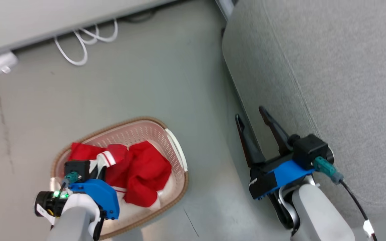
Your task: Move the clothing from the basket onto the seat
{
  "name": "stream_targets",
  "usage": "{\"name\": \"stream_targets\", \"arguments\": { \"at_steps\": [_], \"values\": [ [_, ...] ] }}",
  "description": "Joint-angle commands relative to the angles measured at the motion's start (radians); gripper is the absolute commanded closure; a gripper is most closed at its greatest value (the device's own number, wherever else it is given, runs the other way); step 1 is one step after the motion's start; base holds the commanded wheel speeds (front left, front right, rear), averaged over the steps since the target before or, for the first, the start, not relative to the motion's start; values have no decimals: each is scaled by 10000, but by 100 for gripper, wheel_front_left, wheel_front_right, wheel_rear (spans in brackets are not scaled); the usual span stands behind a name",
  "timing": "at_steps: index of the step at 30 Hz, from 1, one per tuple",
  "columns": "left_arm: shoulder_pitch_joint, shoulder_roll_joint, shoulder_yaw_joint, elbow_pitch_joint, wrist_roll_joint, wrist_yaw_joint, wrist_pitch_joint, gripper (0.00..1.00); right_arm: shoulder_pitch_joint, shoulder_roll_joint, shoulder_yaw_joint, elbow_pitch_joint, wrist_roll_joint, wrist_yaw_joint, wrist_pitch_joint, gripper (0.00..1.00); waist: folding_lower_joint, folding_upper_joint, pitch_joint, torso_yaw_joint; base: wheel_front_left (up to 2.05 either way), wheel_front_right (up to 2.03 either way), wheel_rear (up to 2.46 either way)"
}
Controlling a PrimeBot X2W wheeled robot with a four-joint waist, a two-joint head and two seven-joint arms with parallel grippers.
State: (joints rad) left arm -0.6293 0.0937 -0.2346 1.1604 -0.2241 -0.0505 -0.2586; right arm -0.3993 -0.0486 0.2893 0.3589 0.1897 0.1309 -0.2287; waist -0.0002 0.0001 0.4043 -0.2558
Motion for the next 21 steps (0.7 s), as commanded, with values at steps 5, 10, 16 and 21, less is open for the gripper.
{"name": "stream_targets", "arguments": {
  "at_steps": [5,10,16,21],
  "values": [
    [362,-261,-432,-703,135,-342,-77,100,848,-29,-212,-31,-183,-3,366,0,2,-1,-2305,1140,0,0,0],
    [363,-370,-878,-1634,50,-606,-78,100,1407,-29,-382,-319,-257,-3,716,0,2,-1,-3018,1519,0,0,0],
    [104,-426,-1478,-2767,-208,-751,-81,100,1799,-29,-473,-612,-263,-3,991,0,2,-1,-3433,1736,0,0,0],
    [-178,-419,-2422,-3729,-982,-787,-82,100,2055,-29,-485,-808,-227,-3,1202,0,2,-1,-3765,1851,0,0,0]
  ]
}}
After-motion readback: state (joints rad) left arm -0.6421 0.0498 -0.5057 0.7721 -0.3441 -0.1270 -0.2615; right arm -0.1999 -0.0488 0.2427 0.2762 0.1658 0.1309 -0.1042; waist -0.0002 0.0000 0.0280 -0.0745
